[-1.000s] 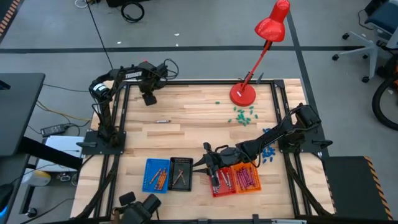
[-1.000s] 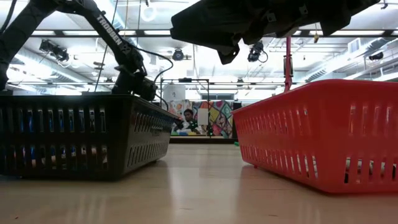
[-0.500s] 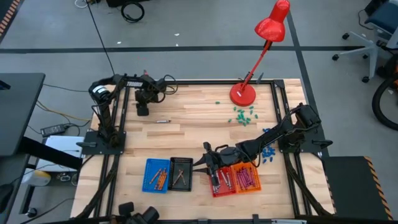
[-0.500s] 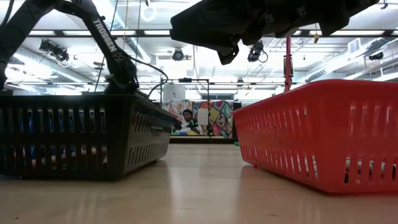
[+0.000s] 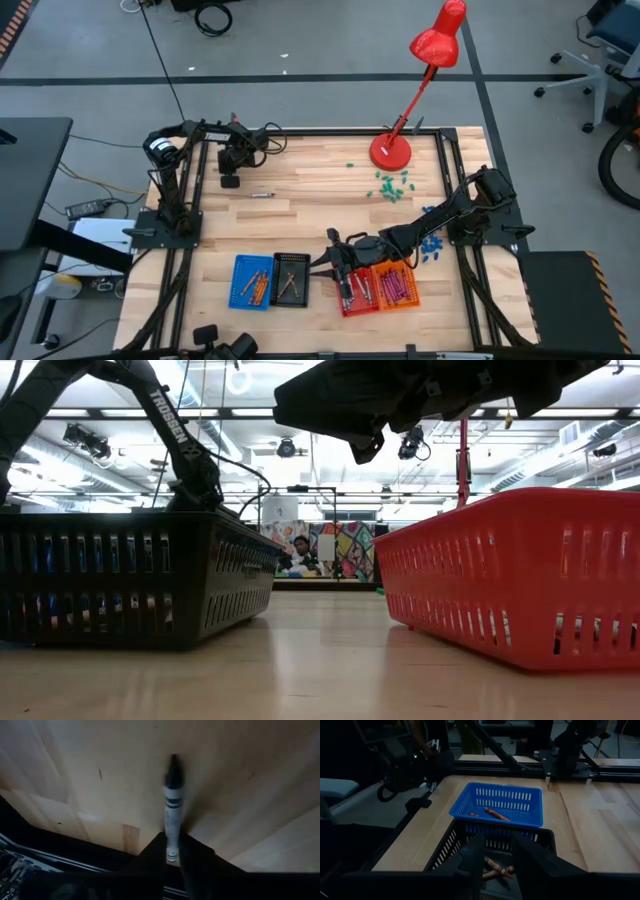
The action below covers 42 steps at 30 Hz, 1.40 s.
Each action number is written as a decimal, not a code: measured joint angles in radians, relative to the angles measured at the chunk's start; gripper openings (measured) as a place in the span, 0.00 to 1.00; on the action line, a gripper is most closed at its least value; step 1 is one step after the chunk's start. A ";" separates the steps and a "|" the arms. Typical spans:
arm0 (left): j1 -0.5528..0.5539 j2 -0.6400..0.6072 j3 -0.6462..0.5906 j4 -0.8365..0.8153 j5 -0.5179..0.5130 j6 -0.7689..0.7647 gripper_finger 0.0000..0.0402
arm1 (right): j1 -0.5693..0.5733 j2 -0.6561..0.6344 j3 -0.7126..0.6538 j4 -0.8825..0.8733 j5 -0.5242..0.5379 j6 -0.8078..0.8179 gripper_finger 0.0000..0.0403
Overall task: Sort crayons
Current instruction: Put the black crayon into the red basket
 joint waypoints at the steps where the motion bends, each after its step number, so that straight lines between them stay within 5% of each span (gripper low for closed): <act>1: 0.000 0.000 0.000 0.003 0.000 0.000 0.13 | 0.000 0.000 0.000 0.000 0.000 0.000 0.25; 6: 0.000 0.000 0.000 0.008 -0.003 0.008 0.04 | 0.000 0.000 0.000 0.000 0.000 0.000 0.25; 23: -0.003 -0.072 -0.004 0.039 0.038 -0.025 0.06 | 0.000 0.000 0.000 -0.005 0.000 0.000 0.25; 31: 0.002 -0.225 -0.001 0.021 0.170 -0.045 0.07 | 0.000 0.000 0.000 -0.023 0.053 0.008 0.25; 42: -0.087 -0.427 -0.001 0.079 0.571 -0.145 0.07 | -0.016 -0.001 -0.038 -0.016 0.232 0.041 0.25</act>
